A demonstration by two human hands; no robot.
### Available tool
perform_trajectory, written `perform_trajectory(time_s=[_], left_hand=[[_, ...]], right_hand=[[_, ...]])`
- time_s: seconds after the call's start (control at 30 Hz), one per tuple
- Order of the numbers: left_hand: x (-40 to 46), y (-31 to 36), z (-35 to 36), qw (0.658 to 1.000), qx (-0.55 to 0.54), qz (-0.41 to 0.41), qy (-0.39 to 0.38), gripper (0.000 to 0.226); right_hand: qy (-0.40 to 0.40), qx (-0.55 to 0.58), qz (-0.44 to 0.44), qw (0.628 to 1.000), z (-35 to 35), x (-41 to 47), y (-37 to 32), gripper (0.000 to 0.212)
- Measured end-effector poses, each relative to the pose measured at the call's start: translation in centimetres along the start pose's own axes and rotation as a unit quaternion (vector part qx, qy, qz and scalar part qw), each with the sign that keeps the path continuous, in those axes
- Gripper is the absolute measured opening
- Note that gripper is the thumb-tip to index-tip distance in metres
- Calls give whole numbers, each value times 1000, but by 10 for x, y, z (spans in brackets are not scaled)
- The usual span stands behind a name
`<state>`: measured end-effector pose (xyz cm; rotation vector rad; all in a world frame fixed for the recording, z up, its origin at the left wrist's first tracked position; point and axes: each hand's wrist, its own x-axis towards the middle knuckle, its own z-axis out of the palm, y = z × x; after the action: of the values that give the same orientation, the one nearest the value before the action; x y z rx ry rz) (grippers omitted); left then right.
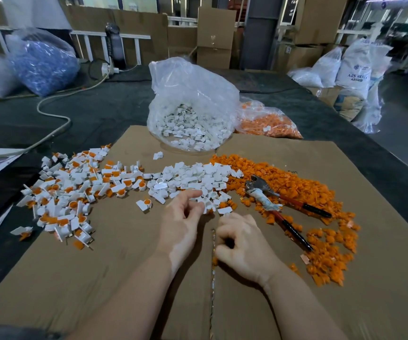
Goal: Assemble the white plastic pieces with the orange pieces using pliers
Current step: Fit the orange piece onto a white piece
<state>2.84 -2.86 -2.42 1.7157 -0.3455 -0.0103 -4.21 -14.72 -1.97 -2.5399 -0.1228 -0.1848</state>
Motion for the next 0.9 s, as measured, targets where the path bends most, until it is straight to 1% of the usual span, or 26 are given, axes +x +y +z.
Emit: perform_trajectory(time_s=[0.07, 0.13, 0.17, 0.2, 0.27, 0.3, 0.33, 0.4, 0.53, 0.6, 0.73, 0.83, 0.9], left_hand=[[1, 0, 0, 1000, 8, 4, -4, 17], [1, -1, 0, 1000, 12, 5, -11, 17], [1, -2, 0, 1000, 13, 2, -14, 17], [2, -3, 0, 1000, 14, -1, -17, 17], [2, -6, 0, 1000, 18, -8, -21, 17], [2, -7, 0, 1000, 18, -11, -23, 17], [2, -8, 1, 999, 17, -14, -24, 17], [2, -9, 1, 999, 20, -15, -25, 21], [3, -10, 1, 999, 36, -11, -23, 20], [4, -11, 2, 999, 40, -9, -24, 15], [3, -11, 1, 997, 67, 8, -30, 13], [2, -10, 1, 996, 80, 7, -45, 14], [2, -10, 2, 993, 102, 10, -65, 14]], right_hand=[[-3, -25, -13, 1000, 1, -1, -1, 15], [21, -12, -12, 1000, 2, -2, 0, 19], [51, 7, -2, 999, 1, -2, 1, 20], [97, 31, 17, 995, 1, -2, 2, 18], [216, 84, 70, 970, -2, -1, 6, 12], [263, 102, 99, 954, -3, -1, 7, 10], [289, 105, 123, 943, -4, -1, 8, 12], [288, 77, 134, 945, -4, -2, 8, 13], [187, -36, 141, 971, 3, 0, 9, 16], [187, -60, 144, 970, 4, 1, 11, 17], [216, -29, 138, 966, 3, 2, 13, 17], [241, 36, 127, 961, 1, 3, 13, 27], [249, 79, 122, 958, -1, 3, 13, 25]])
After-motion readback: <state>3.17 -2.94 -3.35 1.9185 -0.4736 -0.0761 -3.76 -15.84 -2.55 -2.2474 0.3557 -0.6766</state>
